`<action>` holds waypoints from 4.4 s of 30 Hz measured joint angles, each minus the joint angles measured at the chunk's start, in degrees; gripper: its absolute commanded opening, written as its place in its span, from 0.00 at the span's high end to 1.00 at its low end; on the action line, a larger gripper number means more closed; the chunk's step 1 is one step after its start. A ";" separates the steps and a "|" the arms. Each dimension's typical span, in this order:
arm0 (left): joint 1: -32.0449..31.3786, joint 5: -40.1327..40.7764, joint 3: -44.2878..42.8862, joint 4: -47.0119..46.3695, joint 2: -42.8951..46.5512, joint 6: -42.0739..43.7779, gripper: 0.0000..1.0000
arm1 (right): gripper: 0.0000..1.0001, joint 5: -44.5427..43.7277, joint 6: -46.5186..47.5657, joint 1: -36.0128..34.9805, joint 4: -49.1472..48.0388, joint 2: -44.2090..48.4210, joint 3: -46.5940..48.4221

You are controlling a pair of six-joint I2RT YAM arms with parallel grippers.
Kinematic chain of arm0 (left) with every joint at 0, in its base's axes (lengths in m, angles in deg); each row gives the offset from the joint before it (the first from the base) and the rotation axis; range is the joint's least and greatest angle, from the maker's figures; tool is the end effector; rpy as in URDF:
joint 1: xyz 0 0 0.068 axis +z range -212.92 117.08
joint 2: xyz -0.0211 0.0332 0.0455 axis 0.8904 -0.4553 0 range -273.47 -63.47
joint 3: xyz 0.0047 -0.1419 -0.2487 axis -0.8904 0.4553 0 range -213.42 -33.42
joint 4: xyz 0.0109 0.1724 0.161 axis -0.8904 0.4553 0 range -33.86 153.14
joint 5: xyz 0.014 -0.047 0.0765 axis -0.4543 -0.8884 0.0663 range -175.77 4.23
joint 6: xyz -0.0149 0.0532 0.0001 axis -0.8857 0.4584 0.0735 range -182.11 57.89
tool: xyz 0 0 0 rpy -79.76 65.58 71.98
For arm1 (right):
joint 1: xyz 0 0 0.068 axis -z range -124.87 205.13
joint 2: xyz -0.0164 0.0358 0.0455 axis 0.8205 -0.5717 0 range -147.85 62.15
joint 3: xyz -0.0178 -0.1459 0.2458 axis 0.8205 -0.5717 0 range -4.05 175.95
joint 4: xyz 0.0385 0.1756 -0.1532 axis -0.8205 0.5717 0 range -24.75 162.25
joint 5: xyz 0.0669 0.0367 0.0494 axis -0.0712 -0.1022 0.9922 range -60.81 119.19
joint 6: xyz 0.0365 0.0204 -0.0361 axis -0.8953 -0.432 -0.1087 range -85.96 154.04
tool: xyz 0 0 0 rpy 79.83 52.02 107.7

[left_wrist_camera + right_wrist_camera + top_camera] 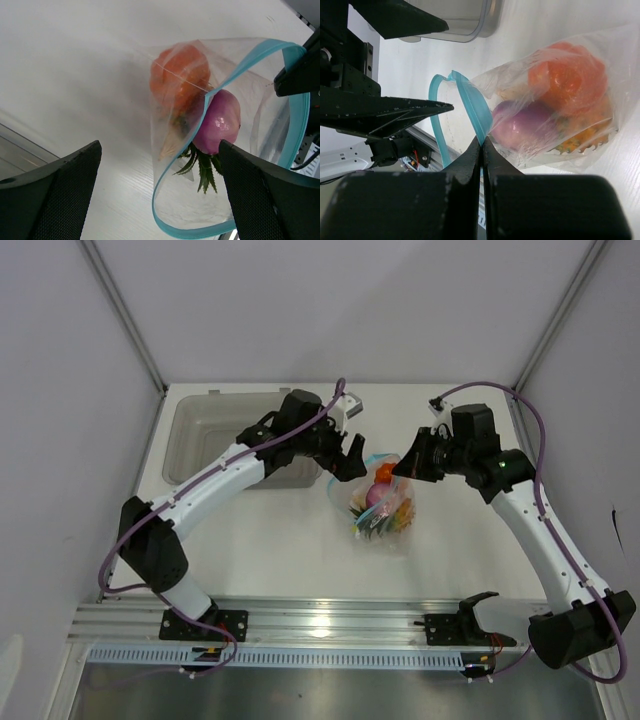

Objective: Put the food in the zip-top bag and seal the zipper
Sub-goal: Adjust the zipper food storage bag at the center of the board.

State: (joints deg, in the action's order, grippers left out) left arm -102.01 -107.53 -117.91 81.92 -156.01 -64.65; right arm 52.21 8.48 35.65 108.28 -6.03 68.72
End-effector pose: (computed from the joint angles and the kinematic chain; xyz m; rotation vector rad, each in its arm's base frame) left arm 0.2604 -0.2295 0.3595 0.9122 2.0362 -0.8196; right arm 0.1968 0.0853 0.3814 -0.1046 2.3224 0.8631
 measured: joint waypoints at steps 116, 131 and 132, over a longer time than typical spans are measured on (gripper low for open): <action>1.38 -5.57 10.64 -31.93 -7.06 -60.85 0.99 | 1.00 -4.85 9.44 4.22 5.18 5.97 1.16; 2.45 -6.82 5.11 -26.12 -2.43 -42.07 0.10 | 1.00 2.56 18.18 4.07 7.32 6.71 5.11; 2.78 -6.97 5.68 -26.29 -1.86 -40.46 0.01 | 1.00 2.80 18.38 4.07 7.54 6.23 5.11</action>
State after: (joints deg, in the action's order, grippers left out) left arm -99.23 -114.50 -112.22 55.63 -157.86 -105.11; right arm 55.01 26.86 39.71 115.82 0.20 73.84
